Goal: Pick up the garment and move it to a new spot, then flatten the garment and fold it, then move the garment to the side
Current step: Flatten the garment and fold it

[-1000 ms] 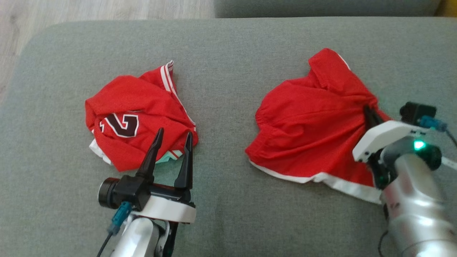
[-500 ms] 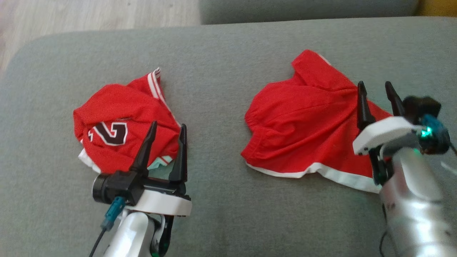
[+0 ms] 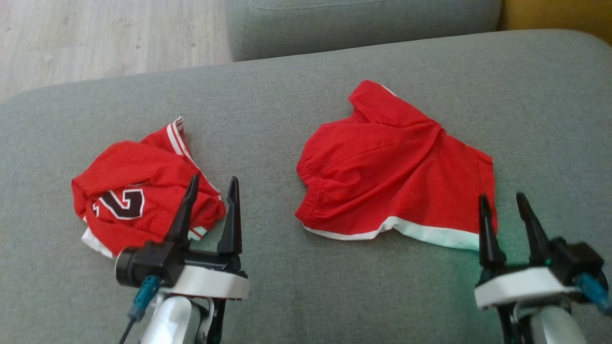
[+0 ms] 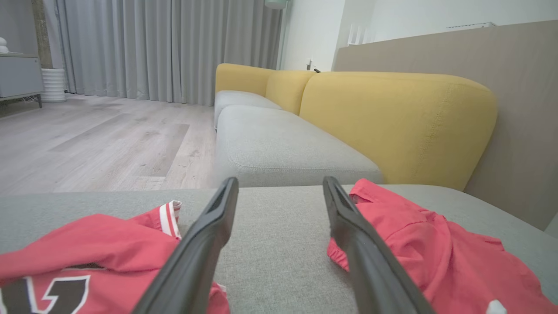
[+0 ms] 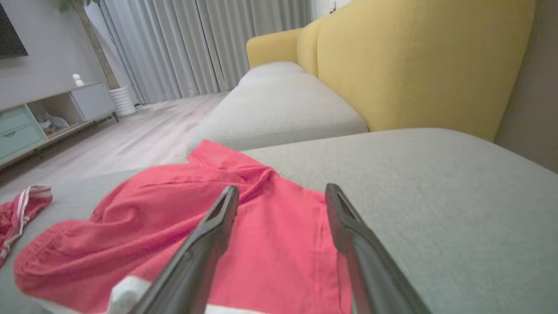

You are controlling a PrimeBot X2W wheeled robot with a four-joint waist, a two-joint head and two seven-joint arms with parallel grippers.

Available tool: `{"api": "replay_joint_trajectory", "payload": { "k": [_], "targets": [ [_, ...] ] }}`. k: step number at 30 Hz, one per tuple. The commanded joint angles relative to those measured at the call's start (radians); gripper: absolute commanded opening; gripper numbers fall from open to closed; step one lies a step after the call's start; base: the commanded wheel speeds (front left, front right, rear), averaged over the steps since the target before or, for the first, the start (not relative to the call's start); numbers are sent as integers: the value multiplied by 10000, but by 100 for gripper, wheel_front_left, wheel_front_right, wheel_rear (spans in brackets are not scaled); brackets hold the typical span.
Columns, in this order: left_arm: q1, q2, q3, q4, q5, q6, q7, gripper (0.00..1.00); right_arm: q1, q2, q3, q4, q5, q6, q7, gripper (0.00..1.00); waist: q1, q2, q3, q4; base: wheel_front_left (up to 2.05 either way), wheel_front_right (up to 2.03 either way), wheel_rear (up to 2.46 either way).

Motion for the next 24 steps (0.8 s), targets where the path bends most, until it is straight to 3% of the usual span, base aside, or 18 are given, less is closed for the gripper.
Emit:
{"api": "replay_joint_trajectory", "payload": {
  "k": [1,10,17,24],
  "targets": [
    [-168,5,361,-341,-11,32,-95,100,-101,-42,253,-461,-107,-6,-106,100,2,-1,39,-24,0,0,0],
    [-224,5,329,-211,54,-115,-95,100,307,-40,152,-878,-96,-6,-108,100,2,-1,100,-50,0,0,0],
    [-266,5,319,-102,66,-157,-95,100,570,-40,-609,375,-106,-6,692,100,2,-1,60,-118,0,0,0],
    [-279,5,217,-51,24,-152,-95,100,504,-40,-381,1103,31,-6,1443,100,2,-1,79,-103,0,0,0]
  ]
}}
